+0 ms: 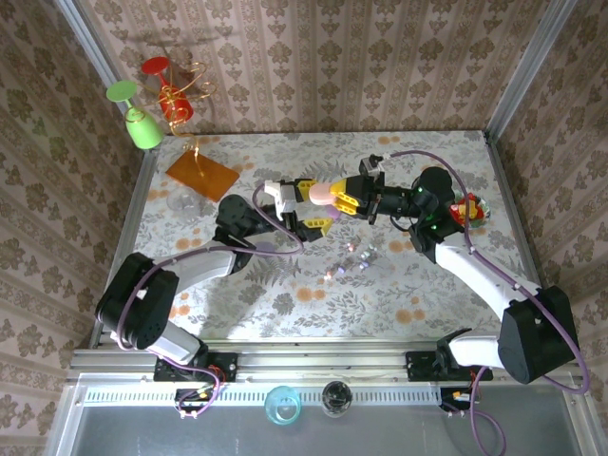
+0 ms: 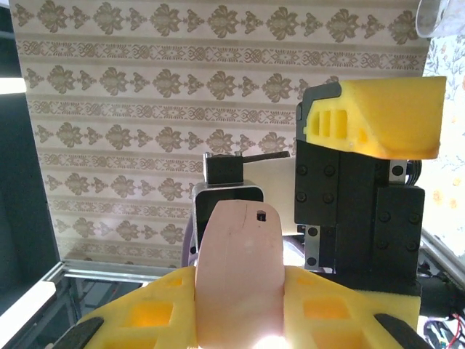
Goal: Insert wireless bluetooth earbuds into charging case
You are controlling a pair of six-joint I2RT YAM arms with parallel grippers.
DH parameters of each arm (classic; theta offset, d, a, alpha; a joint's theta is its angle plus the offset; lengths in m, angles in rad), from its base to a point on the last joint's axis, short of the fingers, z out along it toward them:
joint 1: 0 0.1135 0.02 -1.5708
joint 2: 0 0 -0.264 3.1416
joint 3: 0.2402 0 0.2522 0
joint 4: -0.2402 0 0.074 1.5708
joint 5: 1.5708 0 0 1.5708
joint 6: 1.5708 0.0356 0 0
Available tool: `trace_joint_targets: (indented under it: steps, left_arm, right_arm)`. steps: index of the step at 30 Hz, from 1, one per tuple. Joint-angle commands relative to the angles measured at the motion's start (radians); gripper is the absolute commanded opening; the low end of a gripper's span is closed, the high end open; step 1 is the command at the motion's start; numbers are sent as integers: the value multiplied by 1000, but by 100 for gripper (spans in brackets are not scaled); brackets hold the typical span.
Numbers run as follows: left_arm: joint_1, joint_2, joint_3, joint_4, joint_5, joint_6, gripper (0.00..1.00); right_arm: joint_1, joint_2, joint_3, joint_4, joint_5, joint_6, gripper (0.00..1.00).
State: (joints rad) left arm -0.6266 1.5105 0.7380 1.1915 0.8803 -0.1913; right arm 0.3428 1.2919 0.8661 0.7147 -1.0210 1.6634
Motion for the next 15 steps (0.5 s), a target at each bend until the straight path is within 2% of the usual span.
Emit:
trace_joint_targets:
  steps: [1,6,15]
  left_arm:
    - [-9,-5,42,86,42,-23,76]
    - [-8,-25,33,92,27,-31,74]
    - [-1,-48,30,92,-10,-48,64]
  right_arm:
    - [8,6,-7,62,24,24,0]
    - [7,-3,-19,49,30,17,0]
    - [7,-26,-31,-11,39,-31,0]
